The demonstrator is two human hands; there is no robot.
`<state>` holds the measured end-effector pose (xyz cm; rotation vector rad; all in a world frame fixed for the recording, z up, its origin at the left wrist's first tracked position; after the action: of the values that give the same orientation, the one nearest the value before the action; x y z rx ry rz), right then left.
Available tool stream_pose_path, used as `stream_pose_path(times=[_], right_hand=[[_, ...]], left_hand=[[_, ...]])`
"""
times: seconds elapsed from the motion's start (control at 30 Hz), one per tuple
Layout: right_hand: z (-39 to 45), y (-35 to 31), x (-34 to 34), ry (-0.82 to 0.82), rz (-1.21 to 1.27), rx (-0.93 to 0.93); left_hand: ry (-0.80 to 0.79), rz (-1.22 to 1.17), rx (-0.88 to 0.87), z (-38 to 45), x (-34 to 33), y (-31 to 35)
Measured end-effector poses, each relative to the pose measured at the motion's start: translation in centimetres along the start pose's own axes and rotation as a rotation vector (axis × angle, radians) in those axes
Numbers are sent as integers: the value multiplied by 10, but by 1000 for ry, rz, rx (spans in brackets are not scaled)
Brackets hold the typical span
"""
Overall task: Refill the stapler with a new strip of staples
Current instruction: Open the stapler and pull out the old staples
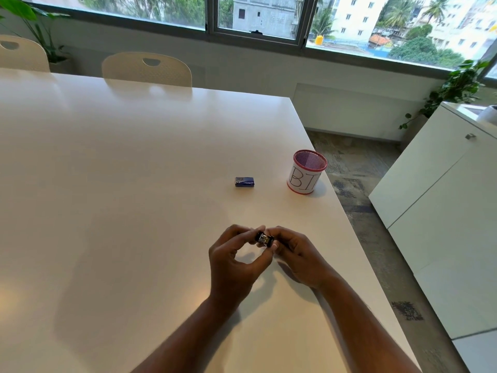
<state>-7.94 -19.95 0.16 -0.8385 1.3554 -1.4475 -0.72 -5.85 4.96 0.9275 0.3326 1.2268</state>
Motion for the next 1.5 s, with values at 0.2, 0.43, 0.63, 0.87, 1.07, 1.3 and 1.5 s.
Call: stream_pose_path(times=[0.2,0.43,0.63,0.87,1.07,1.3,1.5], right_hand=[[-1,-3,2,29,-42,5],[-2,2,-1,-4,-88,-23],[-3,0,-1,-5,-115,-19],[-4,-6,-6,-8,-154,12],[-7,-12,-5,38,-166,29],[-12,-10,7,165,-198,91],[-15,-21,2,151,-388,212]], left_hand=[[0,7,0,0,2,0],[-17,18,-6,-1,2,1],[0,47,-14,-2,5,1],[26,67,-15,-3,8,-3],[45,76,10,-3,10,-8],[-73,-28,43,1,4,-15],[-239,-122,59,-1,-3,-21]])
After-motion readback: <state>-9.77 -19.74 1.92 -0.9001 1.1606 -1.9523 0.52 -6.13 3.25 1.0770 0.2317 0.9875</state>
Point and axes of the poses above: each hand's wrist, its own z-axis towards the middle knuckle, its own x-axis out of the back of the hand, y = z × x, the point moved 10 cm from there along z, towards the middle knuckle, and after that the axes turned 12 degrees about z, right-handed, at the moved point
